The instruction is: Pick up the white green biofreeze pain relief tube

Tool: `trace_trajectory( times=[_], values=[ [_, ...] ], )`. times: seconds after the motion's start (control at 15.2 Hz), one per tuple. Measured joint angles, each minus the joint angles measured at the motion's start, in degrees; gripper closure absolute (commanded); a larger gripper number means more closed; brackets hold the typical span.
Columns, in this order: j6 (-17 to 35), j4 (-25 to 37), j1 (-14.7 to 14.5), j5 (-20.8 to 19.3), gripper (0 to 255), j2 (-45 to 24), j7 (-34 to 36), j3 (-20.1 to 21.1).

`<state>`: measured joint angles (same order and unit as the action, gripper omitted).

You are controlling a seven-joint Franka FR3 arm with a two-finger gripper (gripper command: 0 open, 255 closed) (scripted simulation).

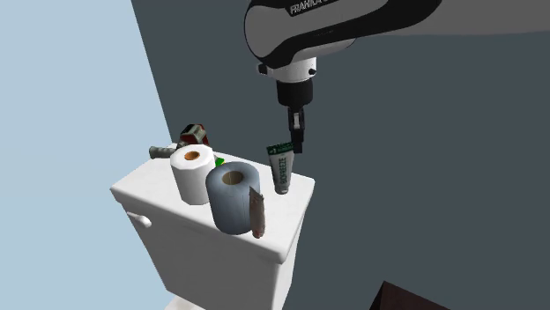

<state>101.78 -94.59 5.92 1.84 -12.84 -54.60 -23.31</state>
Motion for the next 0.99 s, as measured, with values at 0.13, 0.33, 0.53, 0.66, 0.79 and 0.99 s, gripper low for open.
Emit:
trace_trajectory(
  times=[0.13, 0.33, 0.53, 0.66, 0.79, 0.99],
  values=[
    [-0.8, 0.8, 0.0, 0.0, 255, 0.0, 0.0, 0.0],
    [-3.1, 2.9, 0.1, -0.1, 255, 0.2, 0.0, -0.1],
    [-5.2, 5.0, 0.1, -0.1, 255, 0.1, -0.1, -0.1],
    [-6.7, 6.5, 0.3, -0.1, 255, 0.1, -0.2, -0.2],
    [-8.4, 8.5, 0.3, 0.0, 255, -0.1, -0.2, -0.2],
    [-10.7, 10.9, 0.5, 0.1, 255, -0.3, -0.4, -0.2]
  ],
)
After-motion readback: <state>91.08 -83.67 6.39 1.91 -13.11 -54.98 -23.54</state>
